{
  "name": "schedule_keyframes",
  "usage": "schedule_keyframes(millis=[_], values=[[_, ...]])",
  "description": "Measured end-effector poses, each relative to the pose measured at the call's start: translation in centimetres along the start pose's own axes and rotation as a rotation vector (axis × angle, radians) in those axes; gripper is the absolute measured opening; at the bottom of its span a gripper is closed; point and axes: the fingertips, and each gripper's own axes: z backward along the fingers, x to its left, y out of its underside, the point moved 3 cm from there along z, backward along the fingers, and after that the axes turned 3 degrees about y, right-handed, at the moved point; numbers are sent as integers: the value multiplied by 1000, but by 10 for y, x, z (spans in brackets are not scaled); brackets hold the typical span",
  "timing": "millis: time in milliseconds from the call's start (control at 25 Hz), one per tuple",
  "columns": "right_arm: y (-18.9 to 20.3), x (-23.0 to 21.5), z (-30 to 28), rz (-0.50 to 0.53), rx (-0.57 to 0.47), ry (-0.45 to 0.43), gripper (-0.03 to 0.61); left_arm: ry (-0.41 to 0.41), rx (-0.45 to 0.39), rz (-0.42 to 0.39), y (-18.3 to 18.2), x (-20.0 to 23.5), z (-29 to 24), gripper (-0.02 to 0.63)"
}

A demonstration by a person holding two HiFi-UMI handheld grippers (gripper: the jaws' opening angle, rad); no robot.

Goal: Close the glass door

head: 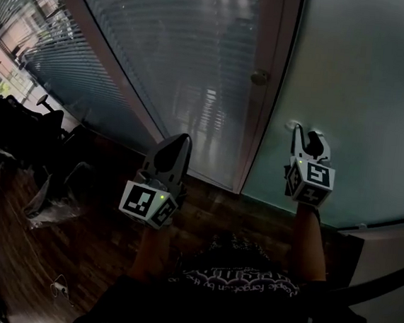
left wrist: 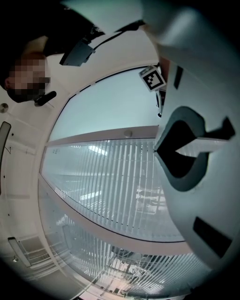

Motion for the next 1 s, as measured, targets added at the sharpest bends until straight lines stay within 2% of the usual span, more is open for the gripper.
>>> schedule_keyframes(millis=[480,840,1000], values=[[2,-7,-17,-3,13,17,120,-18,1,20,5,7,-4,2],[-1,-5,-15,-2,16,20,120,-8,1,6,3,5,-4,2],[-1,-5,-15,0,11,19,120,2,-4,29,2,3,-3,2]])
